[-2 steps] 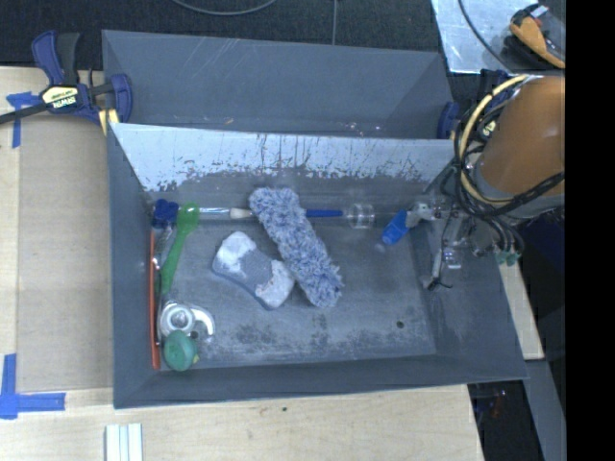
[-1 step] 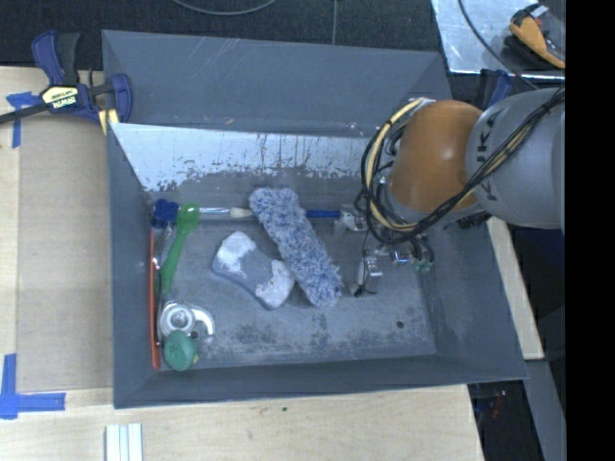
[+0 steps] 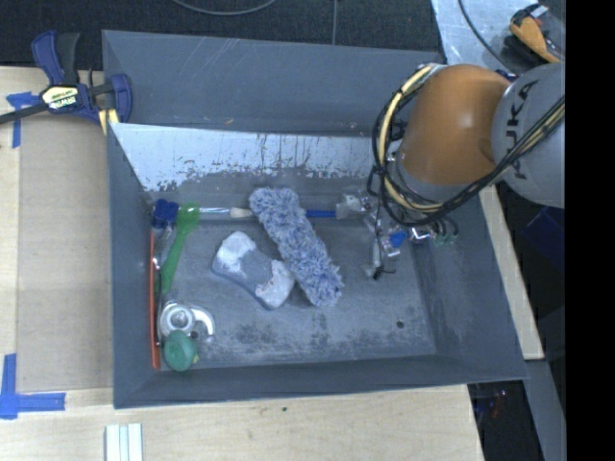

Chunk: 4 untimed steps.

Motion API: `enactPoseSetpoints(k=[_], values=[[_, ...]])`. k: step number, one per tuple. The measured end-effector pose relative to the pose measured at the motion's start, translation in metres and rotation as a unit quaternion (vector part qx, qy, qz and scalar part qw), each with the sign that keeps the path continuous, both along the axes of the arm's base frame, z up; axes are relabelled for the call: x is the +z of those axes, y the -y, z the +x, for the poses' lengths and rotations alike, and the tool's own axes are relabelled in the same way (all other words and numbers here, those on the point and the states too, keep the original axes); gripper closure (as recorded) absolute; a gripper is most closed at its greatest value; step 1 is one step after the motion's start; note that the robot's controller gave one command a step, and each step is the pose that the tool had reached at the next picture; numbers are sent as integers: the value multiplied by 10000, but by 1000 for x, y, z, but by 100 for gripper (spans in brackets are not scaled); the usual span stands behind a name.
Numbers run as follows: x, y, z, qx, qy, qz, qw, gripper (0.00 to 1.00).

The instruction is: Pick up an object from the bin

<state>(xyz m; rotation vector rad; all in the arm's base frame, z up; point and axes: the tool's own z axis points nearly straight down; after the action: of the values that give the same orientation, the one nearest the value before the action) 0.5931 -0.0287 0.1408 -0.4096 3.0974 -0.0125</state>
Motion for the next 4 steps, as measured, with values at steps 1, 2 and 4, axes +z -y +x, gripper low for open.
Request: enactPoseSetpoints(k=[1,2,4], values=[[-41,-56,-5,778,-61,17,9970,0],[-70,-63,8,-1556,4,24,9878,0],[-68,-113,-1,3269,-6,-24,9451,100]])
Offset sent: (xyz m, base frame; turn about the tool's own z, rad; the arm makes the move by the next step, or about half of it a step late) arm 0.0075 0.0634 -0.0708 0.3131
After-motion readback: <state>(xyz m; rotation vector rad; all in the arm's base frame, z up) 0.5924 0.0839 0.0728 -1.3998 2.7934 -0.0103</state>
